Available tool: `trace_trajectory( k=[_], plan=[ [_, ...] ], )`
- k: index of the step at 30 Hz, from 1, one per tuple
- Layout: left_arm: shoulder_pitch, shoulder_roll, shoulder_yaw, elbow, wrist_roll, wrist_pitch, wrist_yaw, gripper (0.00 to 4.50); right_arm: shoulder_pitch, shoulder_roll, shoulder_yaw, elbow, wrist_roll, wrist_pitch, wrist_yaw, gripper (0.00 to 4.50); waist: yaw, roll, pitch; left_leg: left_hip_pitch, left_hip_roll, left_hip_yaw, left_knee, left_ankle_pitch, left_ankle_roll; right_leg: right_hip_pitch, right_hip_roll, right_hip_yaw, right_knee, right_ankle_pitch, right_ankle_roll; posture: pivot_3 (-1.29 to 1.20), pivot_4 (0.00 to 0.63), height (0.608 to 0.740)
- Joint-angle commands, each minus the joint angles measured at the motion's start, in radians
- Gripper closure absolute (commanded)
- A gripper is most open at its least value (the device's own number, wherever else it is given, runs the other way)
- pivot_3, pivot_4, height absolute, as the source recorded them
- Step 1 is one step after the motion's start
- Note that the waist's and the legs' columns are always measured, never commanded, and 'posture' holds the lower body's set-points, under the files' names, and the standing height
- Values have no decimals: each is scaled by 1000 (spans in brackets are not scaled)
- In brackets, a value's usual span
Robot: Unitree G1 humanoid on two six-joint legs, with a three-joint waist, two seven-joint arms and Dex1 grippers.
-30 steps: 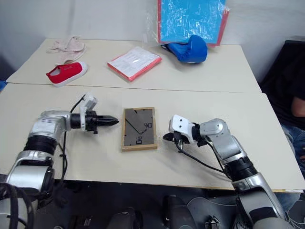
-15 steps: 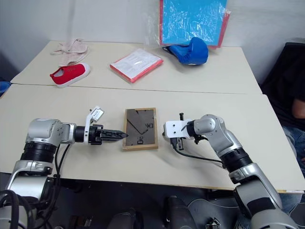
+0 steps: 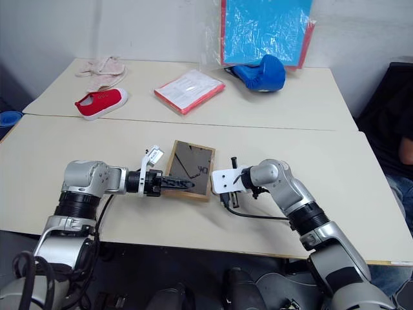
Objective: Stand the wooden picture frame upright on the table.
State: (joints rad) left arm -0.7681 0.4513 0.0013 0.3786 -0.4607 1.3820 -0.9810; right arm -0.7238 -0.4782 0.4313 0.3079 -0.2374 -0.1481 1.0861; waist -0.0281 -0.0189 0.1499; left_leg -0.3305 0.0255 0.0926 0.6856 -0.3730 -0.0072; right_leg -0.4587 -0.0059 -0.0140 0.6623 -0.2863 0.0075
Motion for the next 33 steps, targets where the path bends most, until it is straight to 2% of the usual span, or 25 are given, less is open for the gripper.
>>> trace_trajectory(
  k=[1, 8, 9, 12, 15, 20, 26, 27, 33],
  plan=[
    [13, 5, -22, 14, -35, 20, -7, 1170, 6, -2, 10, -31, -1, -12, 7, 4500, -2, 0, 0, 0, 0, 0, 0, 0, 0, 0, 0, 0, 0, 0, 0, 0, 150, 740],
    [23, 99, -11, -26, -96, 34, -59, 3295, 39, -36, -18, -60, 18, -1, 9, 4500, -9, -1, 1, -3, 1, 0, 0, 1, -2, -4, 1, 0, 1, 0, 0, 0, 150, 740],
    [27, 111, -3, -41, -107, 25, -64, 3392, 46, -44, -36, -80, 38, 21, 13, 4500, -11, -1, 1, -3, 1, 0, 0, 1, -2, -4, 1, 0, 1, 0, 0, 0, 150, 740],
    [39, 131, 22, -95, -141, 15, -67, 3399, 64, -57, -107, -168, 148, 169, 48, 4500, -12, -2, 2, -3, 1, 0, 0, 1, -2, -4, 1, 0, 1, 0, 0, 0, 150, 740],
    [53, 142, 64, -174, -183, 8, -68, 3399, 37, -53, -222, -327, 361, 518, 91, 3943, -12, -2, 7, -4, 1, 0, 0, 1, -2, -5, 0, 0, 1, 0, 0, 0, 150, 740],
    [84, 139, 78, -338, -217, -29, -32, 3399, -101, -26, -343, -451, 624, 965, 61, 2262, -15, -1, 8, -5, 1, -1, 0, 1, -2, -6, 0, 0, 2, 0, 0, 0, 150, 740],
    [110, 125, 75, -452, -262, -69, -19, 3399, -225, 64, -358, -363, 698, 1113, -48, 175, -15, -1, 8, -5, 1, -1, 0, 2, -3, -5, 0, -1, 1, 0, -1, 0, 150, 740],
    [114, 127, 72, -462, -266, -73, -18, 3399, -235, 71, -356, -352, 702, 1119, -57, 0, -16, -1, 8, -5, 1, -1, 0, 2, -3, -5, 0, 0, 1, 0, -1, 0, 150, 740],
    [119, 130, 25, -471, -238, -114, 12, 3399, -244, 98, -308, -431, 775, 1145, -34, 0, -14, -1, 8, -5, 1, -1, -1, 2, -2, -6, 0, -1, 0, 0, -1, 0, 150, 740]
  ],
)
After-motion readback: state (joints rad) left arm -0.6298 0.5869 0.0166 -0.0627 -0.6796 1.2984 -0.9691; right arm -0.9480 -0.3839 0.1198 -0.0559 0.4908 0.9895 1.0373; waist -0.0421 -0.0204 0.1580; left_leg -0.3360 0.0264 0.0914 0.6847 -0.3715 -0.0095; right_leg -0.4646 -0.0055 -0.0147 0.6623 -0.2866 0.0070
